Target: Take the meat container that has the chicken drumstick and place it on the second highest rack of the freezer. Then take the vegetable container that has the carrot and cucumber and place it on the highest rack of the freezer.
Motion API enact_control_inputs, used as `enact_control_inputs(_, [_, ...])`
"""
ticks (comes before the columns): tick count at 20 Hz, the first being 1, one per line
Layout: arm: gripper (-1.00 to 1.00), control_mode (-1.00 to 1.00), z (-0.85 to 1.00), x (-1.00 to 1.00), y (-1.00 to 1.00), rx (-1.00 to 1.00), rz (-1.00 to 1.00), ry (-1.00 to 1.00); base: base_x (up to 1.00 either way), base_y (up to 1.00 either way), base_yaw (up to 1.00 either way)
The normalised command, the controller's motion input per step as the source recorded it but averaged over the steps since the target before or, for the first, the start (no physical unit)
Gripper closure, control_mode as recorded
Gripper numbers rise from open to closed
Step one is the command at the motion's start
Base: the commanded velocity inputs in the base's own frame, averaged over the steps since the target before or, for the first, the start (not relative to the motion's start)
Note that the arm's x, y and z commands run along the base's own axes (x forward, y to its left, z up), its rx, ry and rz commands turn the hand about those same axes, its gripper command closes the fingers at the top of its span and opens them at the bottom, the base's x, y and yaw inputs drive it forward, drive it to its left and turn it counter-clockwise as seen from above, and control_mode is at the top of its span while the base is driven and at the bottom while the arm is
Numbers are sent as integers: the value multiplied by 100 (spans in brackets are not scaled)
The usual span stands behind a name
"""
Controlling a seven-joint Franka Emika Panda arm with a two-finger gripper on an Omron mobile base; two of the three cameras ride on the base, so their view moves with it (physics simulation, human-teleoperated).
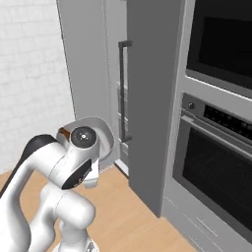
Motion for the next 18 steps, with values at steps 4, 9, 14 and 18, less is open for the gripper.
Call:
enact_control_inputs(4, [100,100,0,0,0,0,0,0,100,100,-13])
enact_control_inputs(9, [100,100,0,0,0,0,0,0,100,87,-61])
enact_control_inputs(14, [100,100,0,0,0,0,0,0,88,98,-53])
enact_control_inputs(18, [100,100,0,0,0,0,0,0,84,87,-36])
